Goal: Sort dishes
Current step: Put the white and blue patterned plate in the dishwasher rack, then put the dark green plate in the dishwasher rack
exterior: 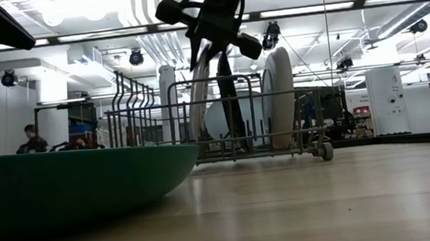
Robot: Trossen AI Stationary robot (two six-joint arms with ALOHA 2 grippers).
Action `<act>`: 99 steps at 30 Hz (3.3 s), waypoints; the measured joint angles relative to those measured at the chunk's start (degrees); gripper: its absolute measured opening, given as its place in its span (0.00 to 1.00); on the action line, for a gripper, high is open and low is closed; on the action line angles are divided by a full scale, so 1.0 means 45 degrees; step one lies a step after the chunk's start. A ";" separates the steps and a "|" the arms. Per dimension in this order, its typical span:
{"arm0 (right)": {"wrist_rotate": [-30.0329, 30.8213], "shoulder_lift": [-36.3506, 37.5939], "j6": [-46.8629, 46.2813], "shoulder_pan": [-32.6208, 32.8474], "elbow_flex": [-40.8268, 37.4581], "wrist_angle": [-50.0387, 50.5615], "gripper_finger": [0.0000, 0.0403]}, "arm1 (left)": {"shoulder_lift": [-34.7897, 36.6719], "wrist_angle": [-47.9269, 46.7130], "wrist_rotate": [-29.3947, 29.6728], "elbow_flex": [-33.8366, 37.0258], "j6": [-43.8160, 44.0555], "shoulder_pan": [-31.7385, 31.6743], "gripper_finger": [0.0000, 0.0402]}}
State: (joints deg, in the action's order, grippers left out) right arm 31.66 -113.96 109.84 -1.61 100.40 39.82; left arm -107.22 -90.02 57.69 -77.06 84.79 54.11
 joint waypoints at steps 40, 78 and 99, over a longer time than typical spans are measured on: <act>-0.0009 -0.0314 -0.0057 0.0107 -0.0023 -0.0721 0.24 | -0.0005 0.0000 -0.0049 0.0000 0.0000 -0.0010 0.00; 0.6978 0.1762 -0.3599 0.0760 -0.0038 -0.0718 0.38 | 0.0000 0.0004 -0.0107 0.0000 0.0092 0.0049 0.00; 0.1263 0.6444 -3.3378 0.2617 -0.1171 0.7713 0.24 | -0.0005 0.2225 -0.4159 0.0422 -0.4568 0.0196 0.00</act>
State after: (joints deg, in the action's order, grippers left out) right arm 37.34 -84.96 -40.36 10.17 95.13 74.52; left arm -107.24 -80.01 38.98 -75.16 64.24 54.99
